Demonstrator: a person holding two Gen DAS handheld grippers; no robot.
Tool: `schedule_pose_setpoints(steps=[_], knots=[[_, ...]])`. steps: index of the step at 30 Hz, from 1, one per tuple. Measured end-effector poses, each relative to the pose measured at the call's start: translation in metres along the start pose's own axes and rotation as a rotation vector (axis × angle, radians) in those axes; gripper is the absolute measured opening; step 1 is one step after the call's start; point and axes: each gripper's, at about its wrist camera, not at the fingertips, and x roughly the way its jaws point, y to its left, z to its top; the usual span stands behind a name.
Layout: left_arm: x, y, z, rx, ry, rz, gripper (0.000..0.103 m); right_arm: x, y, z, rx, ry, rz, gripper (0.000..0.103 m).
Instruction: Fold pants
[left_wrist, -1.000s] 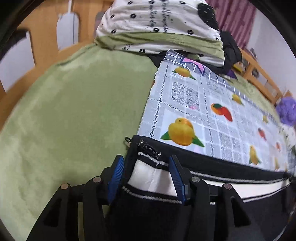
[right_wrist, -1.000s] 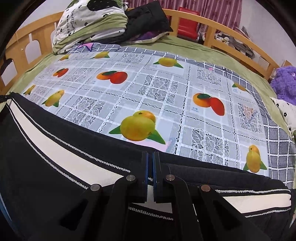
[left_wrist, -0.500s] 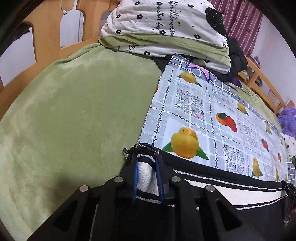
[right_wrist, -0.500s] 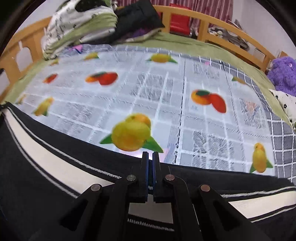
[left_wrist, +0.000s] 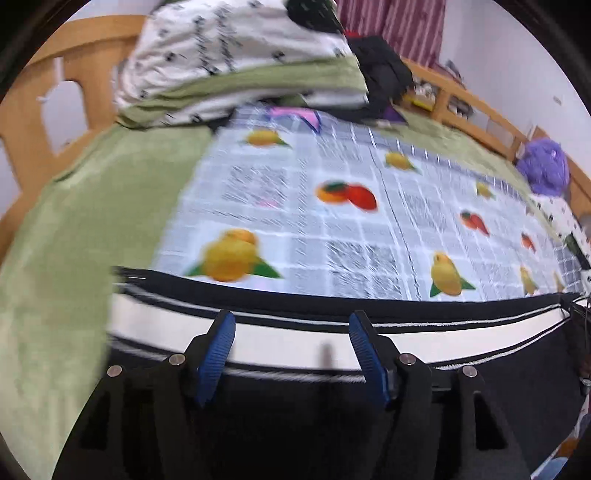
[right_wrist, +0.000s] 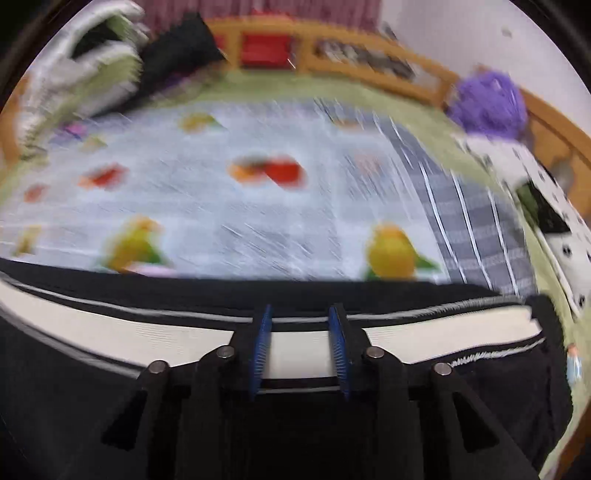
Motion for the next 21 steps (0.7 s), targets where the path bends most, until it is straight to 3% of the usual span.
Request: schedule_pose_setpoints(steps=[3,4,9,13,16,18,21], knots=[[0.036,-0.001,-0.005,-0.019,0.061,0.081,0.062,0.009,-0.010,0.003,0.006,-0.031,0.044,0.025],[0.037,0.001,-0.007,-0.033,0.033,0.078,0.064,0.011,-0.010,0.004,0.001,-0.036,0.042,0.025],[0.023,0.001,-0.009,-0.055,0.072,0.110,0.063,0.009,-0.011,0.001,0.005,-0.045,0.039,0.025],[-0.018,0.006,-0.028,-0.104,0.070,0.049,0.063,-0.021,-0.008,-0.012,0.075,-0.022,0.002,0.025],[-0.053,0.009,-0.051,-0.155,0.052,-0.007,0.063,-0.061,-0.002,-0.034,0.076,-0.072,0.023,0.034],[-0.078,0.009,-0.071,-0.161,0.064,-0.044,0.062,-0.094,0.007,-0.048,0.072,-0.116,0.041,0.054],[-0.113,0.010,-0.093,-0.188,0.037,-0.067,0.062,-0.139,0.025,-0.061,0.063,-0.162,0.067,0.061]])
